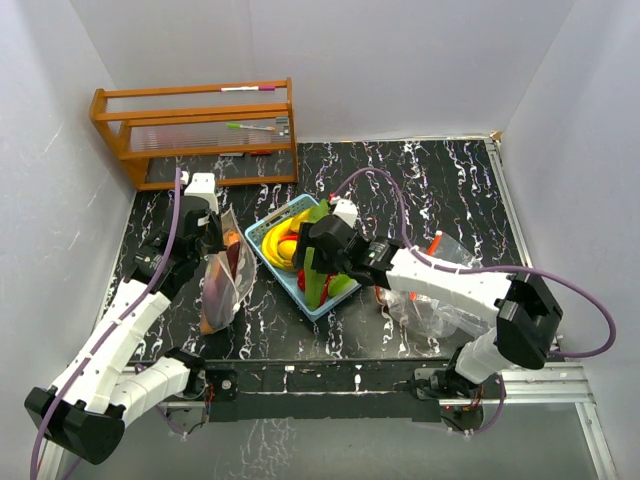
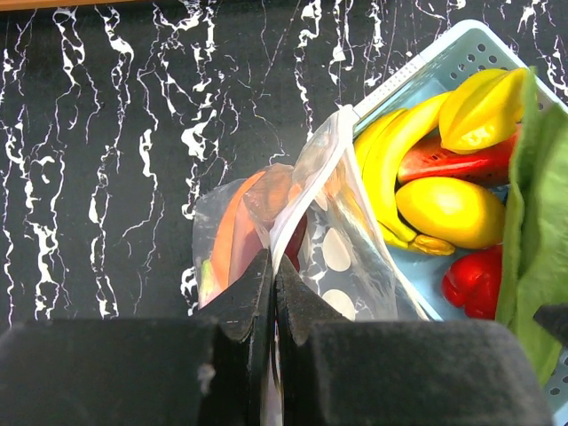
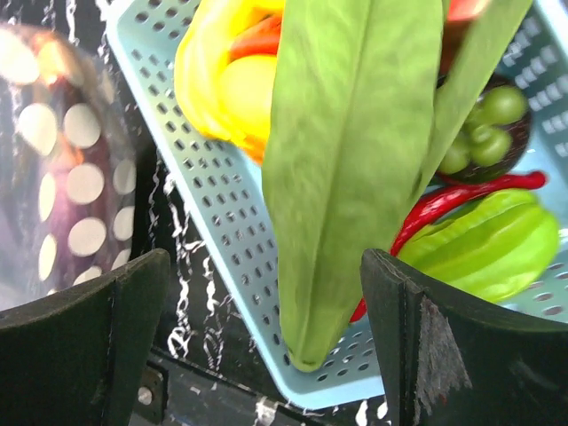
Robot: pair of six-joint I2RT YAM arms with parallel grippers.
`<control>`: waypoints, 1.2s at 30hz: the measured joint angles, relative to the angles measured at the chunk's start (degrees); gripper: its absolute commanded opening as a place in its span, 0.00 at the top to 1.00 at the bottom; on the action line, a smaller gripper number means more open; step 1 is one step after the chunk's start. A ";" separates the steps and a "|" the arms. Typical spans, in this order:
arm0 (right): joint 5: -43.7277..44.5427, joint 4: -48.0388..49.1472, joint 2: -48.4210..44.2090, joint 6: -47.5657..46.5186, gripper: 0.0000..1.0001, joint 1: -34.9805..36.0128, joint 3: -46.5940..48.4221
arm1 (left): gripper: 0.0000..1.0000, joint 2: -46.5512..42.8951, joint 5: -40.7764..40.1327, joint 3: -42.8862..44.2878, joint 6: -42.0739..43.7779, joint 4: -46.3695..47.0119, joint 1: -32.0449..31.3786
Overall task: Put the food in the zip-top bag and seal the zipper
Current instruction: Pick up the fake vegetable from the bin.
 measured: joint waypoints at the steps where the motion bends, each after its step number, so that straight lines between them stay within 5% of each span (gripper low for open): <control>1: 0.02 -0.68 0.04 -0.31 0.09 -0.72 0.31 | 1.00 -0.07 0.00 -0.07 0.00 0.02 0.00; 19: 1.07 -5.31 9.14 -5.05 0.16 -8.24 5.40 | 1.00 -2.03 0.15 -0.09 0.07 -0.04 0.00; 24: 2.12 -5.73 12.11 -5.95 0.30 -8.31 6.64 | 1.00 -2.05 0.15 -0.09 0.09 -0.09 0.00; 30: 3.06 -6.58 13.49 -6.80 0.67 -8.72 6.71 | 1.00 -2.36 0.15 -0.09 0.11 -0.13 0.00; 36: 3.02 -7.39 12.79 -6.49 0.76 -8.92 6.71 | 1.00 -2.43 0.15 -0.09 0.24 -0.31 0.00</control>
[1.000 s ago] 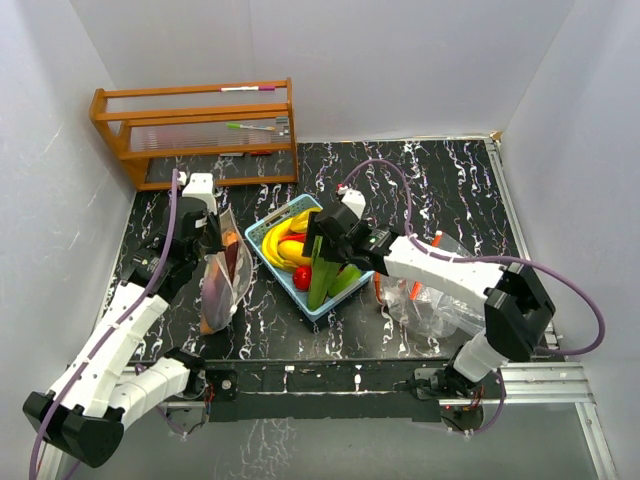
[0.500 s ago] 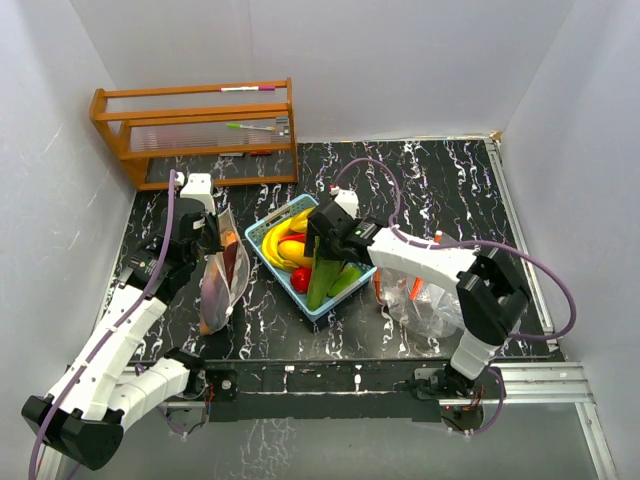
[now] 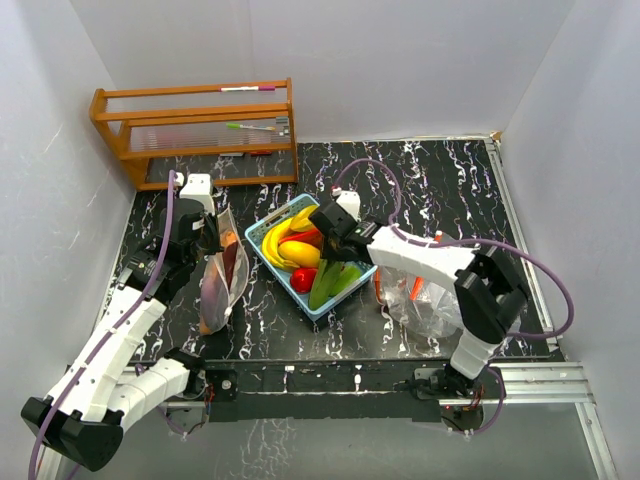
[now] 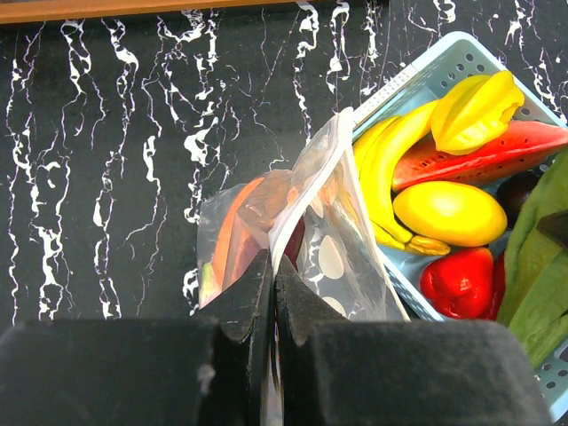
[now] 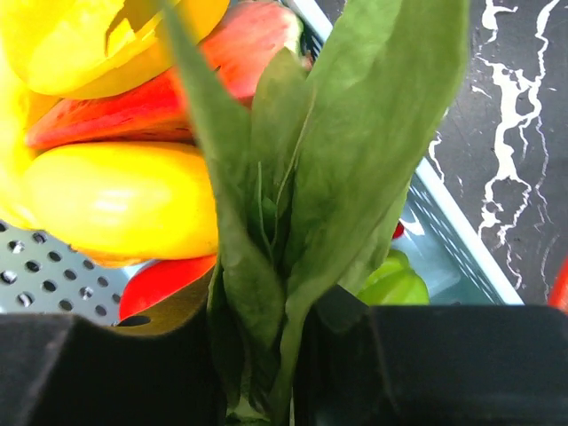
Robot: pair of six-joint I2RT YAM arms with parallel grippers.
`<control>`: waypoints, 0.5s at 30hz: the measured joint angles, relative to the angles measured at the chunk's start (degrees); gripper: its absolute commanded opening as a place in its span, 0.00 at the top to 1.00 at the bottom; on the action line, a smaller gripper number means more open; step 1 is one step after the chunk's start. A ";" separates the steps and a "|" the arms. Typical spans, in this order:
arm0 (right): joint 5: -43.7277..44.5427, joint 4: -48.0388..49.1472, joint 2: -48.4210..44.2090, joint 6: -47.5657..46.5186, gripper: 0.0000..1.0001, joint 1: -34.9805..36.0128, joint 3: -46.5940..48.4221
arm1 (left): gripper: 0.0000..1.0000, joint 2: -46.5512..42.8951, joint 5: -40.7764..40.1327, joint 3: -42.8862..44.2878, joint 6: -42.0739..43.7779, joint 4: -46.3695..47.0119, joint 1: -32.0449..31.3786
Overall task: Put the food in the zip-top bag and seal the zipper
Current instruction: Pick up the fake vegetable from the bin.
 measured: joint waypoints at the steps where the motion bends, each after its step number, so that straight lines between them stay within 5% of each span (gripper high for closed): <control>1: 0.02 -0.44 -0.85 0.04 0.77 0.00 -0.02 | 1.00 0.00 0.00 0.00 0.00 -0.02 0.00; 9: -1.84 0.11 -17.88 -0.94 0.81 -0.07 0.17 | 1.00 0.02 -0.02 0.00 0.02 -0.15 0.00; 15: -6.67 10.45 -27.39 -1.86 0.84 0.07 0.04 | 1.00 0.02 -0.07 0.00 0.02 -0.22 0.00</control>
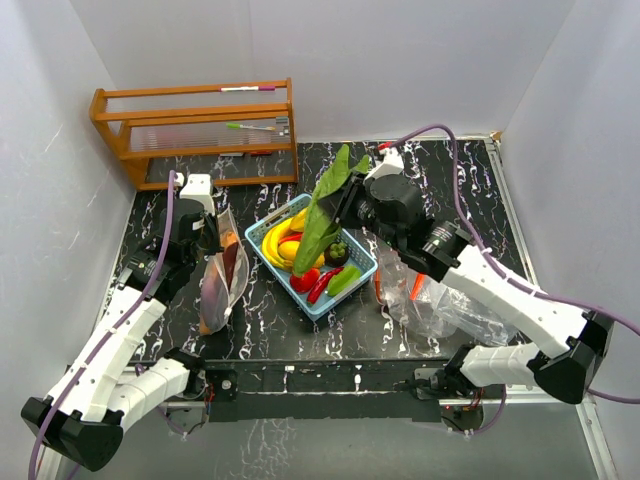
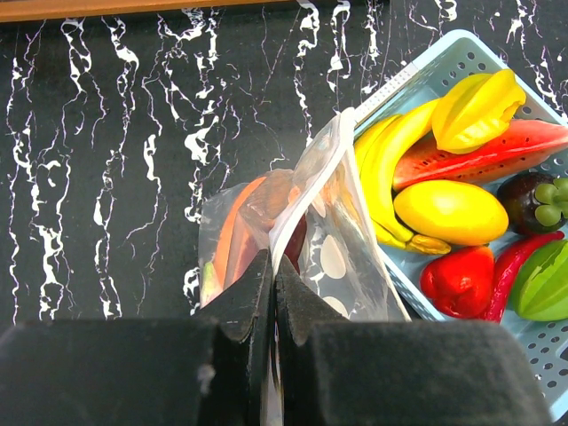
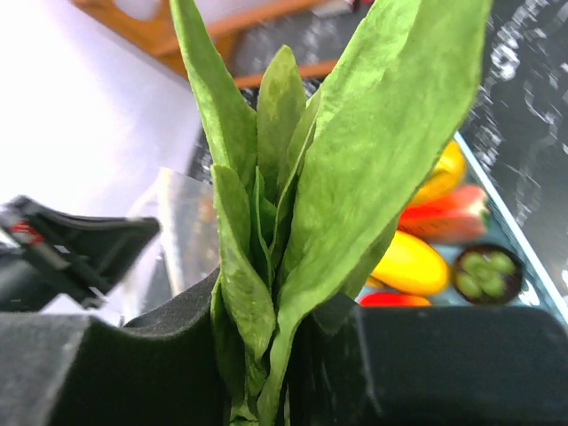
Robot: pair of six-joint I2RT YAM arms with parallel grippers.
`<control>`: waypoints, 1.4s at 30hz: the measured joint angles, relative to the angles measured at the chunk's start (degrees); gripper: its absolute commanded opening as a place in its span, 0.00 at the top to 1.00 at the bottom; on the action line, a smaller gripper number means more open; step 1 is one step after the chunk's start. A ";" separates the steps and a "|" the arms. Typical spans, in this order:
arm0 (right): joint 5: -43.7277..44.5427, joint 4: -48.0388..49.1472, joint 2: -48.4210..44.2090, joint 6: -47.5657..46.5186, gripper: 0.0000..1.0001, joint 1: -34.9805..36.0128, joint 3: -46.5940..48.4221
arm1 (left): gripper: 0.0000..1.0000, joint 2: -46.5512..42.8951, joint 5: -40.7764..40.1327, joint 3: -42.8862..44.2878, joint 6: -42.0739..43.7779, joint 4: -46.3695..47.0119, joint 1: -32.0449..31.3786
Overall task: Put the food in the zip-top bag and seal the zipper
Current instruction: Pick up the fake vegetable from the bin, then place the fake vegetable in the zipper food storage bag.
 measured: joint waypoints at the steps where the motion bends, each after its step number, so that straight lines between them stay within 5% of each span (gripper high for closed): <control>1: -0.57 2.38 -0.31 -0.26 0.84 0.15 -0.07 | 1.00 0.00 0.02 0.00 0.00 0.00 0.00; 19: 9.51 36.35 9.57 -9.88 0.85 15.06 -2.40 | 1.00 -0.07 1.42 0.04 -0.70 -0.63 0.00; 42: 21.49 44.89 19.19 -18.93 0.85 24.50 -3.08 | 1.00 -0.50 2.32 0.92 -0.87 -0.76 0.00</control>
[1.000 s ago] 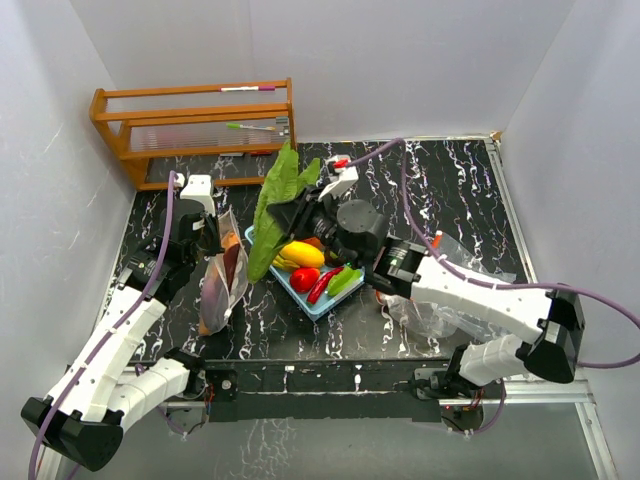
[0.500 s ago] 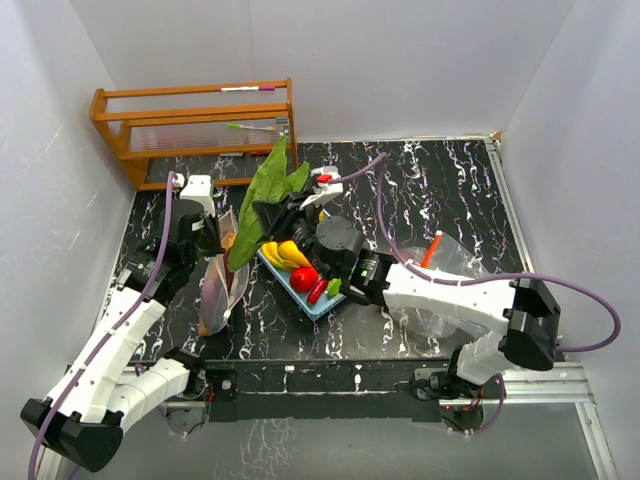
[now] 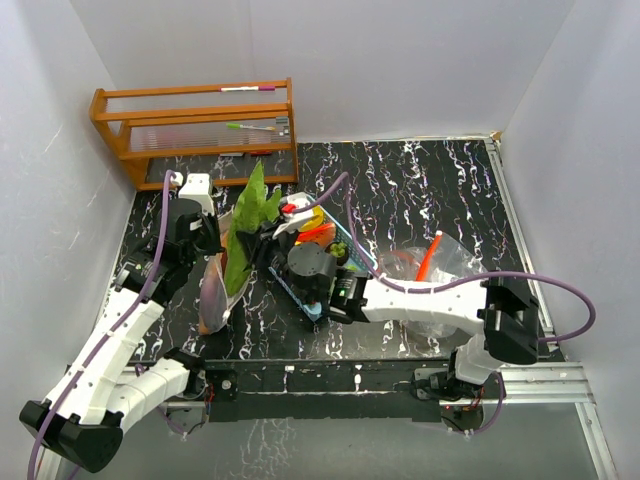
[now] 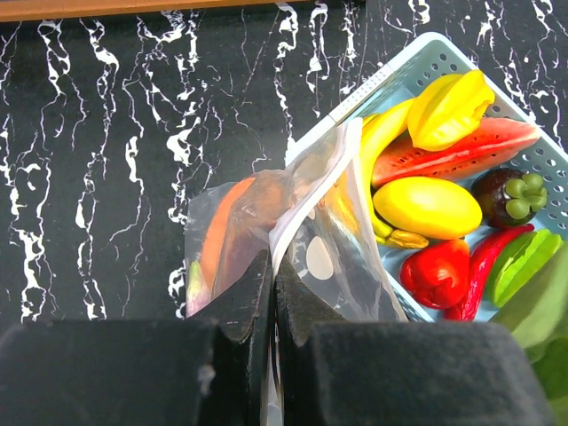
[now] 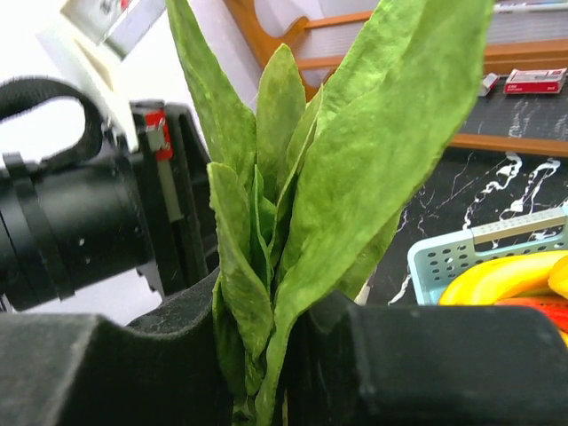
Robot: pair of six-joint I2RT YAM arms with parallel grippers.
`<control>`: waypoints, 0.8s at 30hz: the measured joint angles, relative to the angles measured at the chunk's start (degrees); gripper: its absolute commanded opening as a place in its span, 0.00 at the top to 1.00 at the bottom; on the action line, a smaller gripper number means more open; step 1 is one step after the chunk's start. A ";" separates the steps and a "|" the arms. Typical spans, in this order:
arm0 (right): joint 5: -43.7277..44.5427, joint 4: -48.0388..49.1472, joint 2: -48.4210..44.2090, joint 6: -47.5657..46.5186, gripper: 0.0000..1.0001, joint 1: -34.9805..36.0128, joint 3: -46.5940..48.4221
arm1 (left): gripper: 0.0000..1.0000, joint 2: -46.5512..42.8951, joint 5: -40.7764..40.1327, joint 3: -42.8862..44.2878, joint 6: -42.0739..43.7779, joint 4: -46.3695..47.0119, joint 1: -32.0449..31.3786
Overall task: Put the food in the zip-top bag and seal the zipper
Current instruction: Place the fake vegetable in the zipper food storage bag.
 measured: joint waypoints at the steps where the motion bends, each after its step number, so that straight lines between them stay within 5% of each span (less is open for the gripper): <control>1: 0.09 0.00 0.31 -0.24 0.85 0.48 0.00 | 1.00 -0.04 0.15 0.00 -0.02 0.00 0.00; 24: -4.61 -6.75 8.39 0.48 0.85 3.82 1.77 | 1.00 -1.07 2.54 -0.04 -0.81 0.85 0.00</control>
